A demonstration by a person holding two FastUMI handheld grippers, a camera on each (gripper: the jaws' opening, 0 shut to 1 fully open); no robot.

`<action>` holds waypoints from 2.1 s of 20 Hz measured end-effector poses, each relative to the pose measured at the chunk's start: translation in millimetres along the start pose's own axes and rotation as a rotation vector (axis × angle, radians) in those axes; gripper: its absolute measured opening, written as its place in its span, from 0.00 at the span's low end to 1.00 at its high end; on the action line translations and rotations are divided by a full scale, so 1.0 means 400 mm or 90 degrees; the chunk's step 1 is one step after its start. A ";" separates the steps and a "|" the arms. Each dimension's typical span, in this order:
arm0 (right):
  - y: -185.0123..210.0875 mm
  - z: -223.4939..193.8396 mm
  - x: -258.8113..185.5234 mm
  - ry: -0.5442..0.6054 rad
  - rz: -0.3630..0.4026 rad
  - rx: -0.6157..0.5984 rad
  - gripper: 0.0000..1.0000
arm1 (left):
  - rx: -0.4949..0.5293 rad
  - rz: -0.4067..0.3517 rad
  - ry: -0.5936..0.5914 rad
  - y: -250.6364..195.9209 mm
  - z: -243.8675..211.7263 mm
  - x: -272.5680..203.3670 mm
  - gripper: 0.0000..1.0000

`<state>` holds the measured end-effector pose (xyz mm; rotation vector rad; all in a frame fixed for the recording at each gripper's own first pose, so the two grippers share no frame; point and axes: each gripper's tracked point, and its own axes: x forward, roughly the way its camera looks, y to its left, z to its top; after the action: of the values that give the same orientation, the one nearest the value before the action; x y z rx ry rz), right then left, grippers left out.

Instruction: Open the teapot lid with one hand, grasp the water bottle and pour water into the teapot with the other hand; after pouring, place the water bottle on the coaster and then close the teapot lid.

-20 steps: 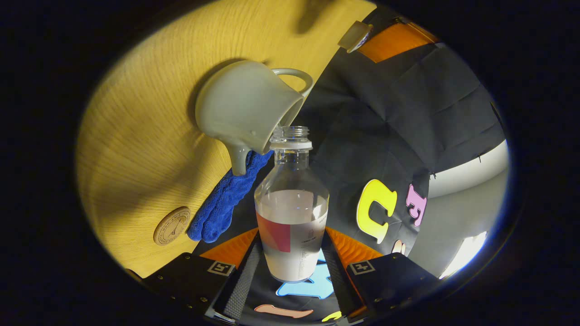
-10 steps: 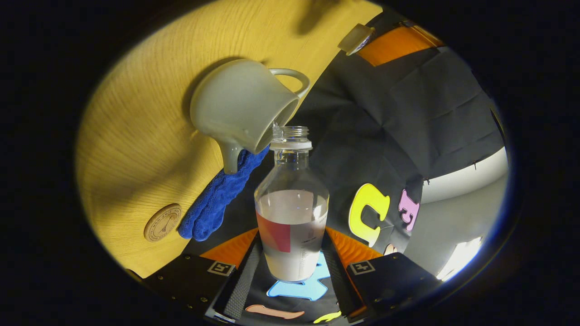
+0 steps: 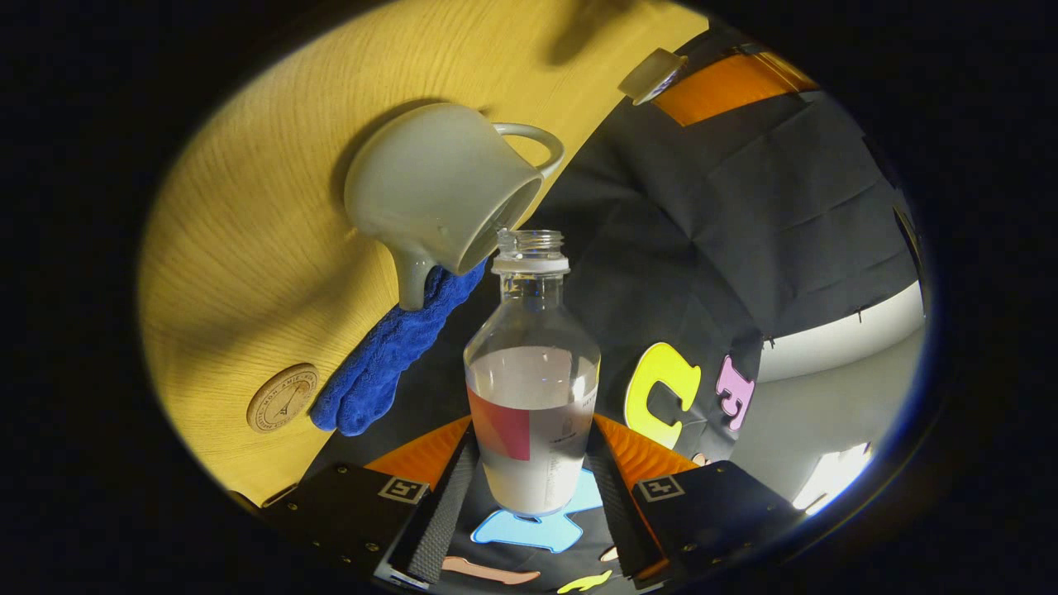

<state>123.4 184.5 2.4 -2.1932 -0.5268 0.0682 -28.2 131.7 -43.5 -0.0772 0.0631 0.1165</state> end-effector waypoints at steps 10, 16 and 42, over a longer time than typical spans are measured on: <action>0.092 -0.023 -0.017 0.060 0.105 0.382 0.77 | -0.002 0.003 -0.006 0.004 0.003 0.000 0.13; 0.091 -0.014 -0.042 0.085 0.152 0.676 0.77 | -0.005 -0.002 -0.002 -0.006 0.001 0.004 0.15; 0.328 -0.130 0.003 0.274 0.166 1.286 0.77 | 0.014 -0.059 -0.022 -0.159 0.077 0.048 0.14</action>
<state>182.2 75.1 -64.8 -0.2278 0.1761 0.1603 0.2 73.2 -9.5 -0.0565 0.0265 0.0242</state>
